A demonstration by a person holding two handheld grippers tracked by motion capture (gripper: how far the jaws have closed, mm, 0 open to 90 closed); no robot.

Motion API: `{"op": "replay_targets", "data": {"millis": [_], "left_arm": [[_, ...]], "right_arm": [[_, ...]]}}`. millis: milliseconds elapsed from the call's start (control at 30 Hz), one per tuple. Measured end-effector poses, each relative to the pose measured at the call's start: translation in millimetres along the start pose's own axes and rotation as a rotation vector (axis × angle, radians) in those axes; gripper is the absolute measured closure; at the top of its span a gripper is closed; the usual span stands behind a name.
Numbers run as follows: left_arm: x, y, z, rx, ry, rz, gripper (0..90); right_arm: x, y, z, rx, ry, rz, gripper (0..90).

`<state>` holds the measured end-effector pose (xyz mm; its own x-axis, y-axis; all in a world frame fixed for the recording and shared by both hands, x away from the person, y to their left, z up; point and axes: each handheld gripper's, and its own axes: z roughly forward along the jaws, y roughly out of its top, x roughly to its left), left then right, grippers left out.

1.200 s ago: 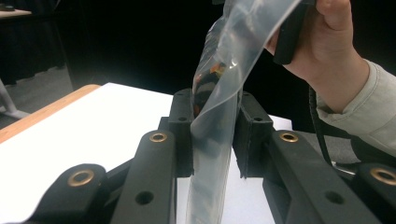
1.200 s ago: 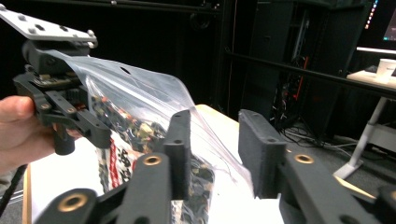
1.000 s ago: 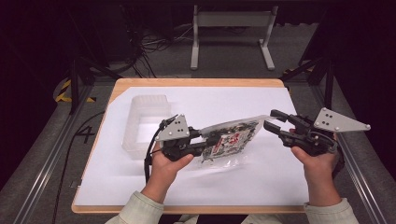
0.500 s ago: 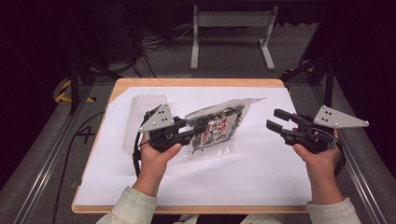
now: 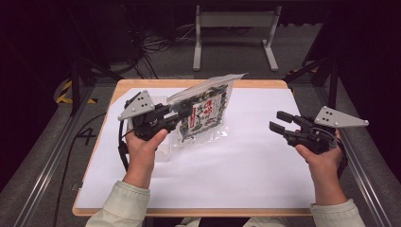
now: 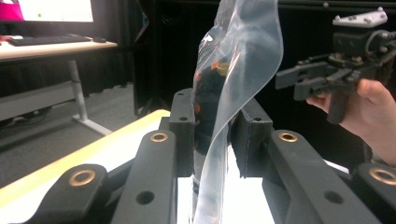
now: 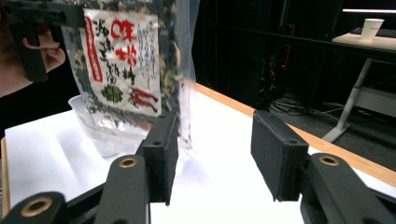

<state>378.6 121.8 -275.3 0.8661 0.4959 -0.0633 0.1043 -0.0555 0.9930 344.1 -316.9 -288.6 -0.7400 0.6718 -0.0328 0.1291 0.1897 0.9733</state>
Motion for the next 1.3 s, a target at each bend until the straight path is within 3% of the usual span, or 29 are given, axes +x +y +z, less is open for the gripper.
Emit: {"op": "replay_targets", "data": {"millis": [533,667,833,1300], "left_arm": [[28.0,14.4,-20.9,-0.064,0.105,-0.028,72.5],[33.7,14.6,-28.1,-0.074,0.125,-0.032,72.5],[41.7,12.9,-41.9,-0.082,0.183,-0.027,72.5],[60.7,8.8,-74.5,-0.1,0.271,-0.045,72.5]], "right_arm": [[-3.7,-3.9,2.0,0.014,-0.002,0.013,52.2],[-3.5,-4.3,3.6,0.014,0.001,0.013,52.1],[-3.2,-4.4,6.5,0.016,0.007,0.014,52.1],[-2.8,-6.3,12.6,0.031,0.015,0.018,51.8]]}}
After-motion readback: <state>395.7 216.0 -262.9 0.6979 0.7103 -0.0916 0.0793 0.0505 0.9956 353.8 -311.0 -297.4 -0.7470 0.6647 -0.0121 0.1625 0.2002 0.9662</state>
